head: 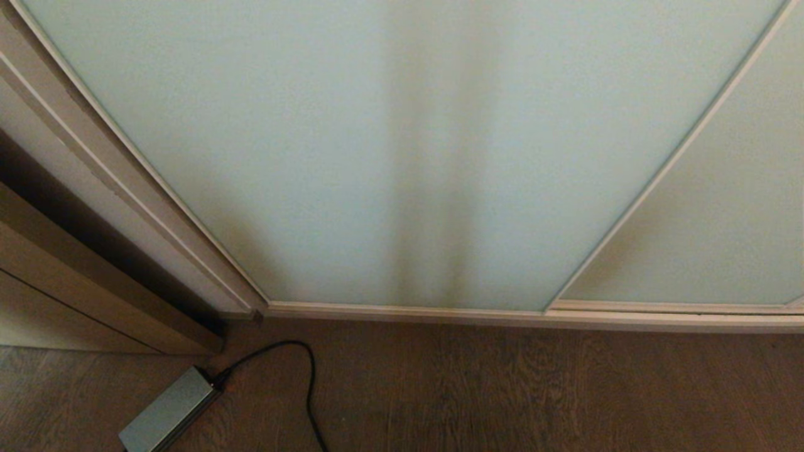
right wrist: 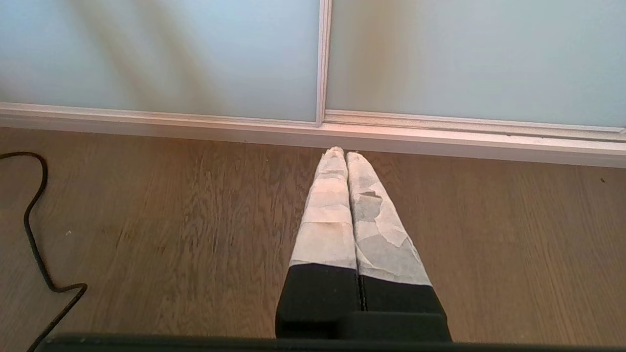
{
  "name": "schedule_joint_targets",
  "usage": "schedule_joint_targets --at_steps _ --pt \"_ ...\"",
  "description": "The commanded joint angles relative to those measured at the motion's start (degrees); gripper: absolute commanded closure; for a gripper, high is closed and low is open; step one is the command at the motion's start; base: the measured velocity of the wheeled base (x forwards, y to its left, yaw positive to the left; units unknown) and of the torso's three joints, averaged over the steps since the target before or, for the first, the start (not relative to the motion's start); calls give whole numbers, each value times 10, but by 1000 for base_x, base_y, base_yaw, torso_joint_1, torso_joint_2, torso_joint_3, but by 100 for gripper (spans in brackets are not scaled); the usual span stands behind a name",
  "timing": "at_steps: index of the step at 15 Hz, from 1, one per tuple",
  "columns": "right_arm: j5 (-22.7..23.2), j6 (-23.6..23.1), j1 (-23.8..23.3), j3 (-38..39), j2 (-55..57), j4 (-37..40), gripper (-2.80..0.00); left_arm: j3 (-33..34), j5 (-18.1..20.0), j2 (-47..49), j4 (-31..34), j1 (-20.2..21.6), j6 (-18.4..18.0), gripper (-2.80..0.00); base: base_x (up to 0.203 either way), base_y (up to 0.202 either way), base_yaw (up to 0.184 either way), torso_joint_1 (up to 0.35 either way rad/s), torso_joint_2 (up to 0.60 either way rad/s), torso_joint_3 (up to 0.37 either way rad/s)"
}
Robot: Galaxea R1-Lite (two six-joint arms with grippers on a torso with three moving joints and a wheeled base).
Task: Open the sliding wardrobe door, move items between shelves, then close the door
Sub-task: Open the door
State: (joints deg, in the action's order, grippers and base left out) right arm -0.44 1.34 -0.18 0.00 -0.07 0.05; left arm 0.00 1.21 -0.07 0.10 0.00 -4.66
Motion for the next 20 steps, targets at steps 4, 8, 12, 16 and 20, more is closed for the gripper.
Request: schedule_joint_targets --at_steps 4,8,12,16,20 --pt "0 0 0 0 0 0 0 0 0 1 0 0 1 0 0 0 0 0 0 0" --pt "0 0 0 0 0 0 0 0 0 1 0 0 0 0 0 0 0 0 0 0" --pt "0 0 0 1 0 0 0 0 0 1 0 0 0 0 0 0 0 0 0 0" --pt "0 0 0 1 0 0 0 0 0 1 0 0 1 0 0 0 0 0 0 0" --pt "0 0 0 1 0 0 0 -1 0 1 3 0 -1 0 0 0 0 0 0 0"
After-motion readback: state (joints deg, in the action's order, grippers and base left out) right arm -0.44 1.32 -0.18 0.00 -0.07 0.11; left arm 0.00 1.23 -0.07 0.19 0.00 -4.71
